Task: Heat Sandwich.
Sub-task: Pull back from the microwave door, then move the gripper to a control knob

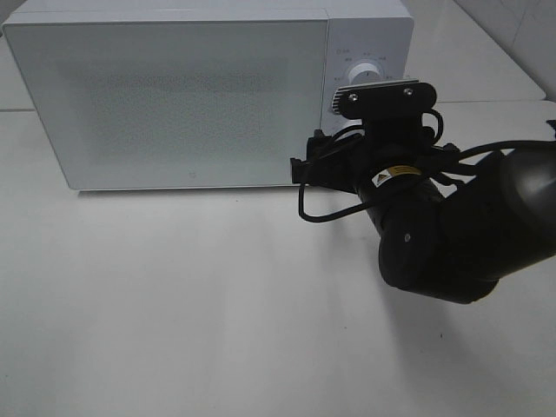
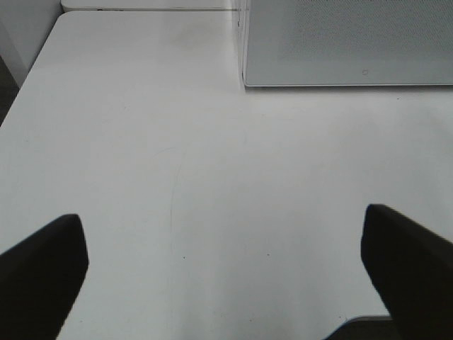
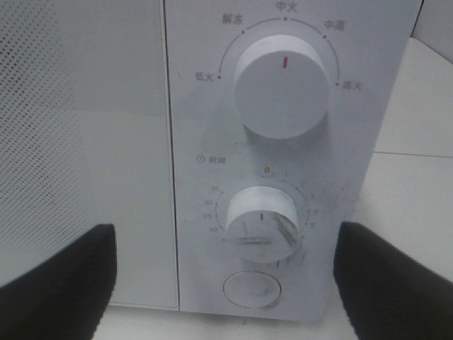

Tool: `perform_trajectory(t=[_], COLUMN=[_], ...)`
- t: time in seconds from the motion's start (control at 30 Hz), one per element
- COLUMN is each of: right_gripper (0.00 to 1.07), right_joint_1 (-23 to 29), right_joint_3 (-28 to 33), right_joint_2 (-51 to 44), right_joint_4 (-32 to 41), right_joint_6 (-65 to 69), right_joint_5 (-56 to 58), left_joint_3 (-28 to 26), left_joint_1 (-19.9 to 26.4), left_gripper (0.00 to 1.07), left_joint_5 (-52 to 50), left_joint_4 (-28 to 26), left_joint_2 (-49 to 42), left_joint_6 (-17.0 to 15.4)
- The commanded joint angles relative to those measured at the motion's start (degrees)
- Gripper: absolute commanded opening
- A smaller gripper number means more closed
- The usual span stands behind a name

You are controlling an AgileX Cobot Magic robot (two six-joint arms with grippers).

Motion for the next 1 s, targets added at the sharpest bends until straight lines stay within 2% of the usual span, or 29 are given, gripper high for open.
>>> perform_trajectory(t=[0.03,0.23,0.8,1.0], right_gripper=[0.76,0.76,0.76,0.74], right_joint_1=[-1.03,-2.75,-6.76,-6.76], right_joint_3=[-1.72,-3.32,-10.03,-10.37], right_joint_2=[1.15,3.15,9.17,9.28], right_joint_4=[-0.46,-0.74,-2.86,-3.32], right_joint_6=[0.63,6.02,6.25,6.25], right_joint_5=[-0.34,0.17,2.81,2.86], left_joint_3=[-0.06,-0.06,-0.06,-0.06], left_joint_1=[-0.34,-0.34,-0.34,-0.34], left_gripper=[0.98,0.98,0.98,0.98], left_joint_5=[-0.63,-0.63,-0.63,-0.63], left_joint_4=[-0.34,-0.34,-0.34,-0.34], left_joint_2=[-1.32,-1.32,-1.32,-1.32], left_joint_6=[-0.11,-0.11,-0.11,-0.11])
